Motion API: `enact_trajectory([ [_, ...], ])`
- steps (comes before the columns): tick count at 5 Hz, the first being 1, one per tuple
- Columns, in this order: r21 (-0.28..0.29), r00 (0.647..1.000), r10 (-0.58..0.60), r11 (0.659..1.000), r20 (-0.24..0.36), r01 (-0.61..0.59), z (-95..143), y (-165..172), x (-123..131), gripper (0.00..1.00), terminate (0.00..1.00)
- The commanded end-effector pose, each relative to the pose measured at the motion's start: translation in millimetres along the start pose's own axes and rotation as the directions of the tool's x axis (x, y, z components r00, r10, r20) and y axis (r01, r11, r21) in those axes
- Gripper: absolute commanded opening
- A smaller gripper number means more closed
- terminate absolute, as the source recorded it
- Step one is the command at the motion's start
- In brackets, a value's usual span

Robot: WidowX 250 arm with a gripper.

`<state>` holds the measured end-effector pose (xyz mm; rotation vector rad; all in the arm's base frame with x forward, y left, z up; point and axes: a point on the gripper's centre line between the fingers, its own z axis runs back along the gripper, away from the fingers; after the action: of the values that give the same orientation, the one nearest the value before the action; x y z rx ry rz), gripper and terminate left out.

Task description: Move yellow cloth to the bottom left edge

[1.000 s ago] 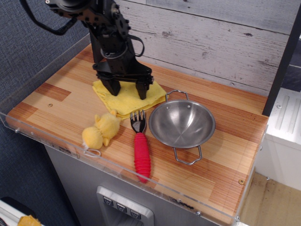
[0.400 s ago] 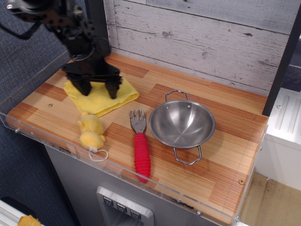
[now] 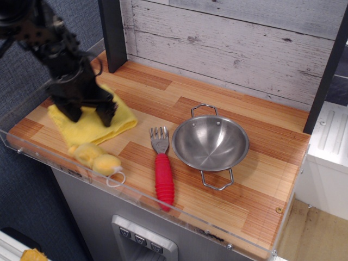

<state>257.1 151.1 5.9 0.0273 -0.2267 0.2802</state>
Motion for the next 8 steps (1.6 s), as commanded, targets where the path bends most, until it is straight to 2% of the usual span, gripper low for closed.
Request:
enact_trajectory([
  [1,0.021,0.998,-0.024,0.999,-0.061,0.025,-1,6,-46,1.00,0.00],
  [2,0.008,0.999,-0.014,1.000,-0.049,0.014,2,4,-39,1.00,0.00],
  [3,0.020,0.999,0.046,0.999,-0.004,-0.046,11,6,-27,1.00,0.00],
  [4,0.003,0.998,0.052,0.999,0.022,-0.052,20,6,-14,1.00,0.00],
  [6,-0.042,0.994,0.050,0.998,0.096,-0.046,58,-7,18,1.00,0.00],
  [8,-0.072,0.982,0.027,0.997,0.186,-0.014,99,-24,30,1.00,0.00],
])
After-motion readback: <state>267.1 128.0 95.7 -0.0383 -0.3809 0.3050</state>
